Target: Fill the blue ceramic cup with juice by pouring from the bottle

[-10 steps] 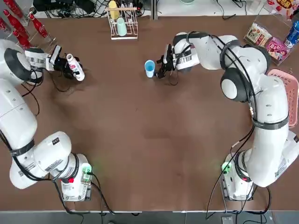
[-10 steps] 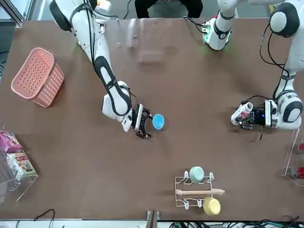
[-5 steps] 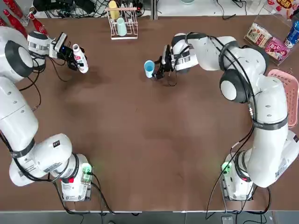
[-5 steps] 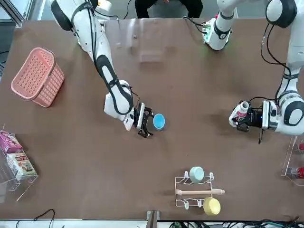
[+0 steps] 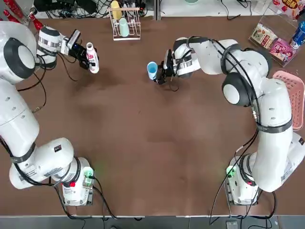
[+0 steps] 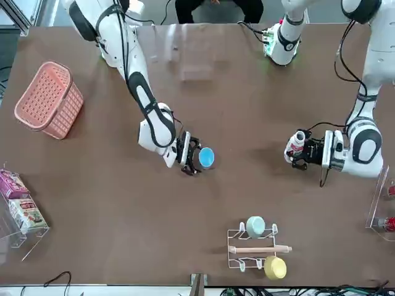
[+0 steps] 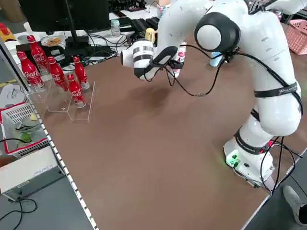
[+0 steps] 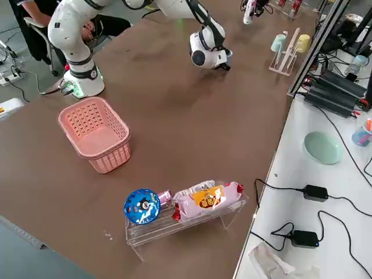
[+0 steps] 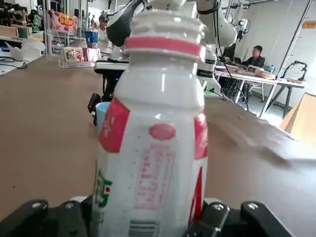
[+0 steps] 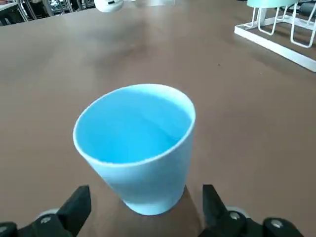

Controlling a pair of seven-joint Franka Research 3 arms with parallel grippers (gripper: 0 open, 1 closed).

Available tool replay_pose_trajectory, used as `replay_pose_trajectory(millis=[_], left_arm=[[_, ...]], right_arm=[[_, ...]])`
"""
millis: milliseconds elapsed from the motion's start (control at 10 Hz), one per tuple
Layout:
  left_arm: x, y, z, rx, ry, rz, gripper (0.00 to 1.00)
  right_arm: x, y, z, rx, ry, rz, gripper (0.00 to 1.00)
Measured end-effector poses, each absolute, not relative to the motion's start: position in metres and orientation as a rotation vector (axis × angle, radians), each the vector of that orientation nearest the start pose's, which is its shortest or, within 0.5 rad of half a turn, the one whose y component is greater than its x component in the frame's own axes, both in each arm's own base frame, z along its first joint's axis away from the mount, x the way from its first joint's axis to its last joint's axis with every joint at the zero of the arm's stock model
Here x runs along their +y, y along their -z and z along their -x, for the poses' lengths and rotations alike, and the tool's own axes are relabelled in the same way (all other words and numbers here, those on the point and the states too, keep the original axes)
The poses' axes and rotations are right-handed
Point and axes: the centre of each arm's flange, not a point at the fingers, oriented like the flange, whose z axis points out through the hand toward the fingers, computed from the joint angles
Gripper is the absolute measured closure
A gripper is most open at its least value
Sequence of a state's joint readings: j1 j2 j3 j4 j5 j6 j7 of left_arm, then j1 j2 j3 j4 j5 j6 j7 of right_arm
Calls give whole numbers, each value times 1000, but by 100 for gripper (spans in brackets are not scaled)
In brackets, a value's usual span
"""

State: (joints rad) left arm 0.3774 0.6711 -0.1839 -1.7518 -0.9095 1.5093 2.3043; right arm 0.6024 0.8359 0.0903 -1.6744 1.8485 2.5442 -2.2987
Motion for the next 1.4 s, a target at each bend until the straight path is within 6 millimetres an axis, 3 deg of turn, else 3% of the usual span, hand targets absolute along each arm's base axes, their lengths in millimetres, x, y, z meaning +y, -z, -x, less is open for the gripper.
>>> replay_pose_trajectory(millis=[600,700,800,1400], left_arm=[[-7,-211,-599,-1461,-791,-1321,49],[-14,-212,-600,-1445,-800,-1319,49],[-21,-212,-601,-1425,-797,-1326,49],[-55,-213,-603,-1393,-775,-1339,49]], right_arm=[[420,-108,-512,-1348,889,1821,7],[420,-108,-513,-1348,890,1821,13],[420,-108,-513,-1346,890,1822,30],[415,-108,-516,-1336,897,1833,33]])
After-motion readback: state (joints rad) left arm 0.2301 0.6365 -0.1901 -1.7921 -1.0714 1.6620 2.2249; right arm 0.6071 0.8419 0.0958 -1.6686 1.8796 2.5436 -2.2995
